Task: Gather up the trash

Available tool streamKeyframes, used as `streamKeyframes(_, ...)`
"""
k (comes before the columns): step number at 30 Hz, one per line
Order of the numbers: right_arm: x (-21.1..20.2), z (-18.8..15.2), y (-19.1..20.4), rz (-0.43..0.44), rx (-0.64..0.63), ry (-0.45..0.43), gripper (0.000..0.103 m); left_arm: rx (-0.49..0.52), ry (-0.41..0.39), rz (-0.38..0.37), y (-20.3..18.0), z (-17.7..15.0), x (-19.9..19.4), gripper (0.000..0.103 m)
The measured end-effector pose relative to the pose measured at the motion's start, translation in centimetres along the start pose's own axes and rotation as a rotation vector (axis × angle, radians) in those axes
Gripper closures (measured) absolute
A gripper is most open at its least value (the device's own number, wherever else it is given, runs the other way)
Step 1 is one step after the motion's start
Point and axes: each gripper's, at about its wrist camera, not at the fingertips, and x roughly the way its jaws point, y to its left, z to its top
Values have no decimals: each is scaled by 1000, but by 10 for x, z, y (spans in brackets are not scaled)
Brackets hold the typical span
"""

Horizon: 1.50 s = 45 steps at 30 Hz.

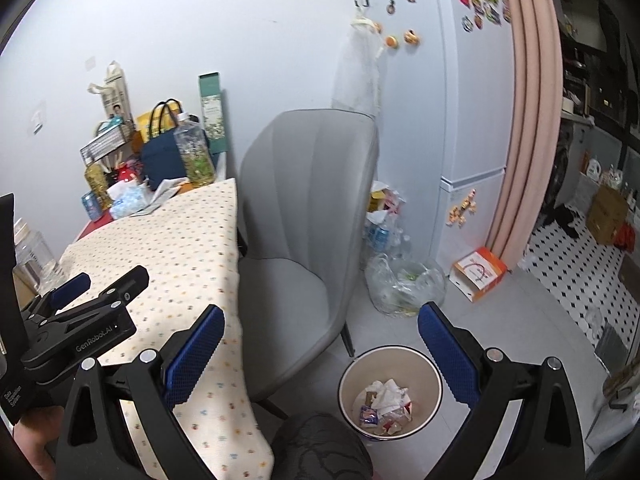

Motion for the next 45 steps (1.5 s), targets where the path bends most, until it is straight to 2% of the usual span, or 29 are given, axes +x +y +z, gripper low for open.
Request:
streamKeyframes(19,-43,-9,79,108,-128,-36,8,-104,-70,95,80,-15,-68,6)
streamKeyframes(29,-60,-20,90,132,-155,-47,8,-112,-96,118,91,-24,-90,6)
streamKeyframes(45,-63,-28,90,128,-168,-46,8,-116,-95,118,96,-32,-96,6)
